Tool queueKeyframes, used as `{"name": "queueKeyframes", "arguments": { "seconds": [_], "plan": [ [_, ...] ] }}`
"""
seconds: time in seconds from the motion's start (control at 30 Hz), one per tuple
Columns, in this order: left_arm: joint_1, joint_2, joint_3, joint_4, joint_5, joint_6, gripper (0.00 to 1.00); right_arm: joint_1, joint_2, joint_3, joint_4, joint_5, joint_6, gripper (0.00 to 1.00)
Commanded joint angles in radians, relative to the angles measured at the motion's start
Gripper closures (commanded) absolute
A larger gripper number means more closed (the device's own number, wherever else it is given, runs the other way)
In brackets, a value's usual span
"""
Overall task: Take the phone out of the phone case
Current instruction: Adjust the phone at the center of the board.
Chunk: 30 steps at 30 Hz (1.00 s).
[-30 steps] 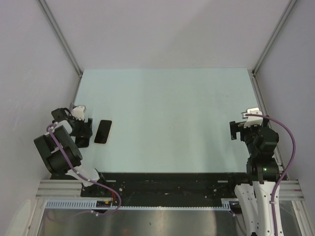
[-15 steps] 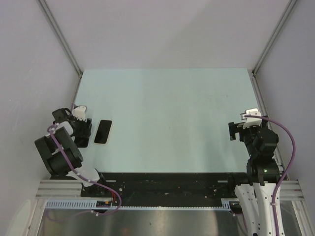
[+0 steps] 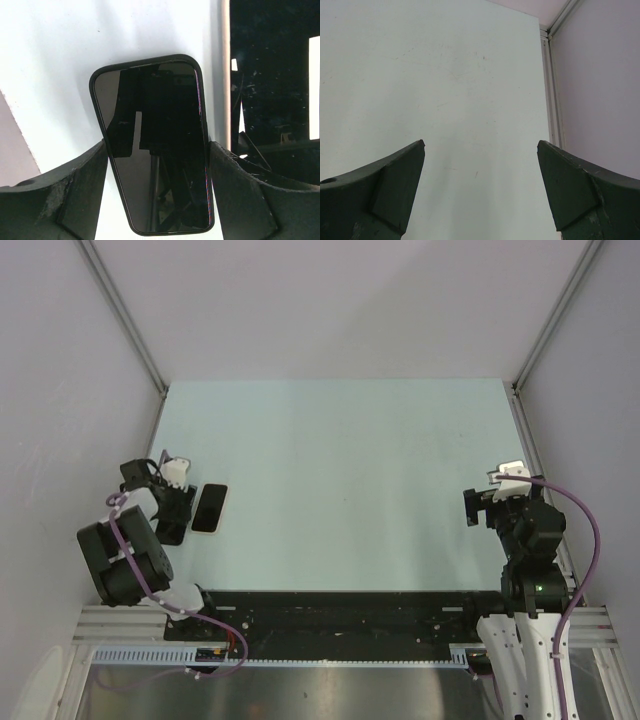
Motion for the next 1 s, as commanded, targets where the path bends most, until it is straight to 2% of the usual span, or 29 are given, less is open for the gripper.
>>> {"name": "queueKeyframes", "arguments": {
  "seconds": [0.0, 0.4, 0.97],
  "plan": [
    [-0.013, -0.059, 0.006, -0.064, 0.021, -0.005, 1.00, 0.006, -0.004, -0.003, 0.022, -0.012, -0.015, 0.00],
    [-0.037, -0.171, 0.090, -0.162, 0.107, -0.056, 1.00, 0.006, -0.003, -0.003, 0.023, -0.012, -0.015, 0.00],
    [-0.267, -0.223, 0.115, -0.190, 0.040, -0.132, 1.00, 0.006, -0.003, -0.003, 0.020, -0.015, -0.015, 0.00]
  ]
}}
